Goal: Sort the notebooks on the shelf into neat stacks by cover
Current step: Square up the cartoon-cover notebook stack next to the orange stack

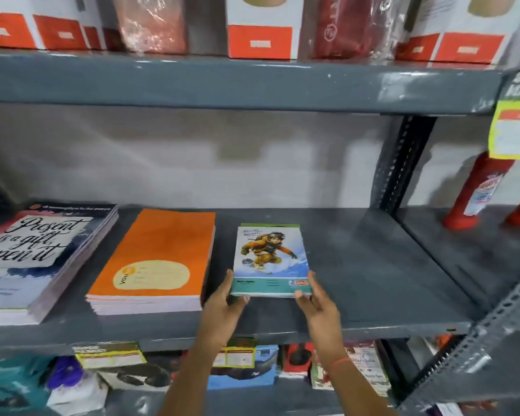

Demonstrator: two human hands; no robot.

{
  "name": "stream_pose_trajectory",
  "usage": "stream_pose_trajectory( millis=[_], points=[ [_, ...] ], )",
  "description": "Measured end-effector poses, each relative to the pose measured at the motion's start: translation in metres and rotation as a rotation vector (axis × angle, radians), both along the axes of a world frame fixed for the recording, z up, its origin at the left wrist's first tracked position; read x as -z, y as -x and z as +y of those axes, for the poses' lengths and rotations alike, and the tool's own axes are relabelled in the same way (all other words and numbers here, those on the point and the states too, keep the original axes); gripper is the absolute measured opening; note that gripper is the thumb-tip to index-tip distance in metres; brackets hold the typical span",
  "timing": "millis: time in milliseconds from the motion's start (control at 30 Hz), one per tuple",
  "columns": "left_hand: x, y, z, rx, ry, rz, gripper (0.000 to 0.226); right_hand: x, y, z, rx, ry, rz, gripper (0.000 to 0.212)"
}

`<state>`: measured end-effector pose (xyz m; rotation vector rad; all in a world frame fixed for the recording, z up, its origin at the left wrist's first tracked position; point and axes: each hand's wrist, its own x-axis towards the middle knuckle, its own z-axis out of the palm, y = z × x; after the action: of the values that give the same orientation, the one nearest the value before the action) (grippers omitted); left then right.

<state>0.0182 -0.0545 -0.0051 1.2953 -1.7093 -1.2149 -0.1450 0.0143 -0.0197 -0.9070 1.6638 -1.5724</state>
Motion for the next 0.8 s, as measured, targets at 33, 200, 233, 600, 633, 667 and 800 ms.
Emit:
stream_pose_trajectory(
  millis=[33,200,233,600,633,667,800],
  points=[
    [0.001,0.001,-0.001,0.002,-0.015,-0.004,0.066,0.000,0.004,-0.001,-0.009,0.004,-0.024,0.056],
    [-0.001,-0.005,-0.001,0.070,-0.143,0.114,0.062,-0.002,0.016,0.006,-0.117,0.011,-0.070,0.056],
    [-0.001,-0.004,-0.001,0.072,-0.156,0.138,0.060,-0.001,0.017,0.007,-0.123,0.004,-0.057,0.055],
    [0.003,0.005,-0.001,-0.145,-0.087,0.202,0.047,-0.002,0.011,0.002,0.042,-0.055,0.094,0.042],
    [0.004,0.006,-0.001,-0.169,-0.087,0.222,0.046,-0.002,0.011,0.001,0.063,-0.052,0.094,0.042],
    [0.005,0.007,-0.001,-0.192,-0.084,0.237,0.045,-0.002,0.011,0.001,0.084,-0.050,0.093,0.042],
    [0.009,0.010,-0.003,-0.256,-0.052,0.252,0.042,-0.003,0.009,-0.003,0.136,-0.059,0.057,0.040]
  ],
)
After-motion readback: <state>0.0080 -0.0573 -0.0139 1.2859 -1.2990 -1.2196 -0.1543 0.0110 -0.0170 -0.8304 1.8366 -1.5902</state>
